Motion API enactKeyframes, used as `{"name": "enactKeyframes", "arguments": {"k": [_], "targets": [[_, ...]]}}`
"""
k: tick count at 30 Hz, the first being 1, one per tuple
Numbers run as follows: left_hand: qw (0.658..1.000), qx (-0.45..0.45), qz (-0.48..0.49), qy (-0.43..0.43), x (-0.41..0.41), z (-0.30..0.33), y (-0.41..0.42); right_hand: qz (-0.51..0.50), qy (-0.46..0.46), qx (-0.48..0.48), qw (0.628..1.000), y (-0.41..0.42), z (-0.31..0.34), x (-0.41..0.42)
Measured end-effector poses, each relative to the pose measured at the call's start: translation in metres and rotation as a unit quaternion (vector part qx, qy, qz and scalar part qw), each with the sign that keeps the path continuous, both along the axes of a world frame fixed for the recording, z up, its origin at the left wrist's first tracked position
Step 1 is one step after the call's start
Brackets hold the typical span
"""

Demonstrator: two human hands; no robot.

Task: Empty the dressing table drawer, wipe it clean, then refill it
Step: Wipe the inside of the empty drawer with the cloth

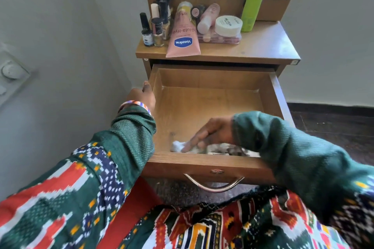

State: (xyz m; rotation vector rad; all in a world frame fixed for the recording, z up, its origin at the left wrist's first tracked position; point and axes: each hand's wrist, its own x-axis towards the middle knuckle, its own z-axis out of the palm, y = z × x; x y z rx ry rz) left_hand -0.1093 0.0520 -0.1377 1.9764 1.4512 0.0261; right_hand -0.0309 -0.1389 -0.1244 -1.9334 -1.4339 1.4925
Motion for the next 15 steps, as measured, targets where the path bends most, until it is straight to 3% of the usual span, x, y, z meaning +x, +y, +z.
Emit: {"name": "enactKeyframes", "arguments": {"k": [6, 11, 15], "targets": [[1.000, -0.007, -0.009, 0.011, 0.000, 0.003, -0.002, -0.001, -0.086, -0.110, 0.990, -0.071, 0.019, 0.028], [0.999, 0.012, -0.031, 0.007, -0.002, 0.004, -0.004, 0.002, -0.209, -0.212, 0.955, -0.063, 0.051, 0.030], [0.999, 0.020, -0.043, 0.004, -0.002, 0.002, -0.003, -0.121, -0.334, -0.158, 0.921, -0.052, 0.069, 0.022]]}}
